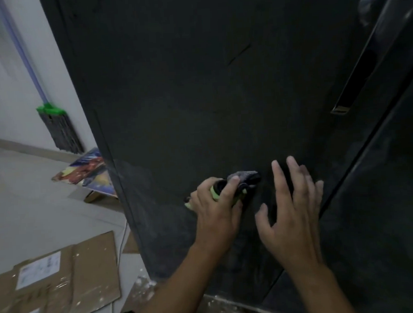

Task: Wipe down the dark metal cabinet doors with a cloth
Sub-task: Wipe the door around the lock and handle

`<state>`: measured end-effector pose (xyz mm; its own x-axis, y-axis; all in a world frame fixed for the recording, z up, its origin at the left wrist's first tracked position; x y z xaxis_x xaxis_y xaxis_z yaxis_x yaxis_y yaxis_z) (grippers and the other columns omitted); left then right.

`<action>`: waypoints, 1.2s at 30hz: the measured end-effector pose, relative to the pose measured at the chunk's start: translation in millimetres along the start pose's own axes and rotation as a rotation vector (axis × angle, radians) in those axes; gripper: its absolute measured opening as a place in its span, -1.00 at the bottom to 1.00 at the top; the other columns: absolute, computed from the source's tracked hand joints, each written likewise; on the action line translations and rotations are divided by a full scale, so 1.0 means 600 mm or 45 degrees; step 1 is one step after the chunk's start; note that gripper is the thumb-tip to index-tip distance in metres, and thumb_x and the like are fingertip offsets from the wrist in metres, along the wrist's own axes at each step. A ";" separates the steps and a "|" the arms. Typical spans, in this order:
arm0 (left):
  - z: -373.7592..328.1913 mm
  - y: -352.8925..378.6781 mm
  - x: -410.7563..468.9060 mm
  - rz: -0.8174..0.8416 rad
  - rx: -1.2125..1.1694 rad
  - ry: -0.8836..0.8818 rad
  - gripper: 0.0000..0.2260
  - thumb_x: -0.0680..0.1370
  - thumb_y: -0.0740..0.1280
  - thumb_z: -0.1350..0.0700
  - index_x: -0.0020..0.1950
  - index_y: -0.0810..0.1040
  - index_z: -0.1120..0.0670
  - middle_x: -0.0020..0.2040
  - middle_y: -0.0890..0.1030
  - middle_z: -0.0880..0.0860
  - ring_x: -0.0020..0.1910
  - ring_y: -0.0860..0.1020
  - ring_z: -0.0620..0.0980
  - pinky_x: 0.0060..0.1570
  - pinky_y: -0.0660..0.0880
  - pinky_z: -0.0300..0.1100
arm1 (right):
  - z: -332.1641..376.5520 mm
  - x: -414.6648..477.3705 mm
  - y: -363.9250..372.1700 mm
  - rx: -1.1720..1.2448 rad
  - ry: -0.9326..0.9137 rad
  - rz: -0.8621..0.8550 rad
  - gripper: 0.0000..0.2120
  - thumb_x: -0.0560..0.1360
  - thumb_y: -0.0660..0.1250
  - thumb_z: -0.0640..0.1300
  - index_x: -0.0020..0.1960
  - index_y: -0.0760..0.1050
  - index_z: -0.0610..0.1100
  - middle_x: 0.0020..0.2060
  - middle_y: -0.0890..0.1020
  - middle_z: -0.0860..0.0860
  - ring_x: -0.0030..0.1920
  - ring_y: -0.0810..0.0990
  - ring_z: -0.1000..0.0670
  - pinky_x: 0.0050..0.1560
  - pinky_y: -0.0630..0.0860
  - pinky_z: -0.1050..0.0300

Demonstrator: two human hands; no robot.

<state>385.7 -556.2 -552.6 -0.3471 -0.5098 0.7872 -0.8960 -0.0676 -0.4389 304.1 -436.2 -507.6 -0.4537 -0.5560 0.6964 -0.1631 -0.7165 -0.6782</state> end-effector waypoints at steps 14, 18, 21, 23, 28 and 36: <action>-0.079 0.024 0.026 -0.226 -0.232 -0.125 -0.64 0.52 0.30 0.04 0.32 0.39 -0.07 0.19 0.32 0.12 0.08 0.28 -0.01 0.10 0.30 -0.16 | -0.074 -0.024 -0.064 -0.054 0.045 -0.117 -0.34 0.42 0.34 -0.21 0.52 0.31 -0.18 0.49 0.20 -0.20 0.45 0.27 -0.27 0.51 0.13 -0.15; -0.114 0.066 -0.012 0.012 -0.161 0.060 -0.60 0.46 0.28 0.02 0.30 0.40 -0.10 0.18 0.32 0.07 0.01 0.31 0.06 -0.03 0.45 0.03 | -0.111 -0.031 -0.090 -0.014 0.223 -0.221 -0.26 0.43 0.42 -0.26 0.54 0.22 -0.22 0.51 0.14 -0.25 0.49 0.17 -0.29 0.53 -0.02 0.09; -0.119 0.071 -0.015 0.029 -0.202 0.021 -0.62 0.47 0.27 0.02 0.29 0.40 -0.07 0.18 0.32 0.07 0.03 0.32 0.06 0.00 0.44 0.06 | -0.139 -0.039 -0.099 -0.014 0.301 -0.195 -0.14 0.38 0.48 -0.26 0.57 0.14 -0.25 0.53 0.09 -0.25 0.52 0.11 -0.28 0.53 -0.02 0.03; -0.130 0.063 0.001 -0.021 -0.276 -0.023 -0.64 0.49 0.27 0.03 0.29 0.40 -0.05 0.17 0.35 0.11 0.05 0.34 0.05 0.05 0.41 0.01 | -0.154 -0.045 -0.103 -0.037 0.330 -0.172 -0.12 0.39 0.48 -0.23 0.58 0.10 -0.24 0.54 0.07 -0.23 0.53 0.10 -0.27 0.52 -0.03 0.03; -0.213 0.042 0.077 -0.201 -0.453 -0.109 -0.69 0.57 0.30 0.00 0.29 0.37 -0.02 0.07 0.33 0.09 0.04 0.31 -0.01 0.03 0.41 -0.08 | -0.177 -0.052 -0.113 -0.014 0.354 -0.120 -0.09 0.42 0.46 -0.22 0.62 0.02 -0.15 0.57 0.01 -0.16 0.55 0.06 -0.20 0.49 -0.04 0.11; -0.293 0.079 0.092 -0.129 -0.312 0.136 -0.65 0.52 0.26 0.03 0.30 0.38 -0.03 0.02 0.29 0.09 -0.05 0.23 -0.05 -0.11 0.37 -0.06 | -0.207 -0.060 -0.136 0.042 0.346 -0.050 -0.08 0.41 0.44 -0.25 0.62 0.02 -0.02 0.57 -0.03 -0.12 0.54 0.03 -0.19 0.41 -0.04 0.09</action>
<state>275.3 -437.0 -454.0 -0.2679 -0.4169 0.8686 -0.9633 0.1023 -0.2480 225.2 -305.6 -506.4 -0.6670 -0.3973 0.6303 -0.1587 -0.7508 -0.6412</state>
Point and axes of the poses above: each hand's wrist, its own x-axis towards the middle knuckle, its own y-axis out of the palm, z = x × y, the point moved 2 cm from there along x, towards the middle knuckle
